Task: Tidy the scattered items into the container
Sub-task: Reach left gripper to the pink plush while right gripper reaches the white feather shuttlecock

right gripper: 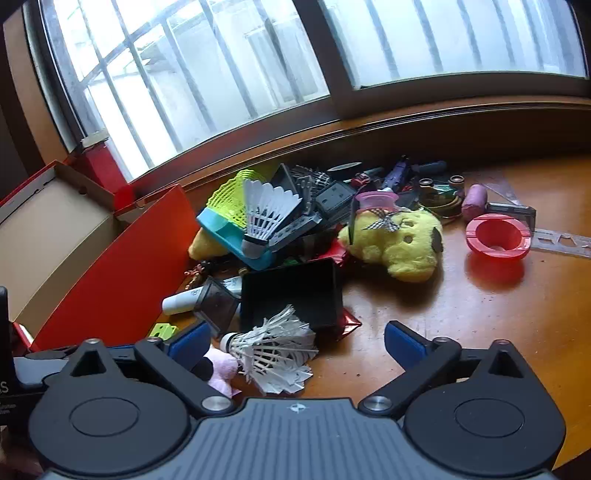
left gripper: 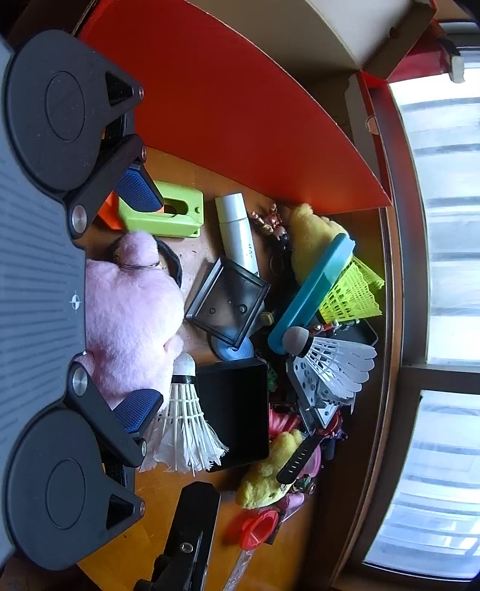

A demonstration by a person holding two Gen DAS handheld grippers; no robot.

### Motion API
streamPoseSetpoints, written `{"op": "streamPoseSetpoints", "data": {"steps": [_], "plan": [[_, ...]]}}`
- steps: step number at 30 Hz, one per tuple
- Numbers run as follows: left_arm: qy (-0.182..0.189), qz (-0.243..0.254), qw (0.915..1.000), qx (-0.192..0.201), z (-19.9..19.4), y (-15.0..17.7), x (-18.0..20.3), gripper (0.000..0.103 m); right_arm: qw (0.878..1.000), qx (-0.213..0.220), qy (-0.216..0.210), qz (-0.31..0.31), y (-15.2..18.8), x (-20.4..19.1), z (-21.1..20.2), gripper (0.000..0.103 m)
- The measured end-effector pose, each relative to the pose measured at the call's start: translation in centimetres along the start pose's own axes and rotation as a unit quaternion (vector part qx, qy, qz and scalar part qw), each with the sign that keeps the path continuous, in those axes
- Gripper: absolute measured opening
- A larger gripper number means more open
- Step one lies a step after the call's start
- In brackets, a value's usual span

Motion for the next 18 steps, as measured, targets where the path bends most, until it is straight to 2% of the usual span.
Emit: {"op": "streamPoseSetpoints", "data": {"steps": [9,15,18], "plan": [[0.008,0.017,0.9997,-0.013,0.2,0.3,0.5,0.103,1.0,-0.003,-0.009,-0.006,0.2,-0.6,0.1,0.095],[0.029,0.0,0.9985,-0.046,1.4,0.8,0.0,0.103,1.0,-0.005,-0.01,-0.008,0.3,-0.7,0.2,0.095],[0.025,0.0,0.9977,-0.063,2.1,1.1,0.0,0.103,1.0,-0.005,-0.009,-0.011,0.3,-0.9,0.3,0.095]]}}
Point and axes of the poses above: each gripper's, at about its wrist camera, not at the fingertips, and z roughly the way its jaws point, x to its right, y to its underside, the point moved 2 cm from there along z, roughly the way its jaws point, and after that the axes turned 1 degree about -z, right-handed, at the moved point
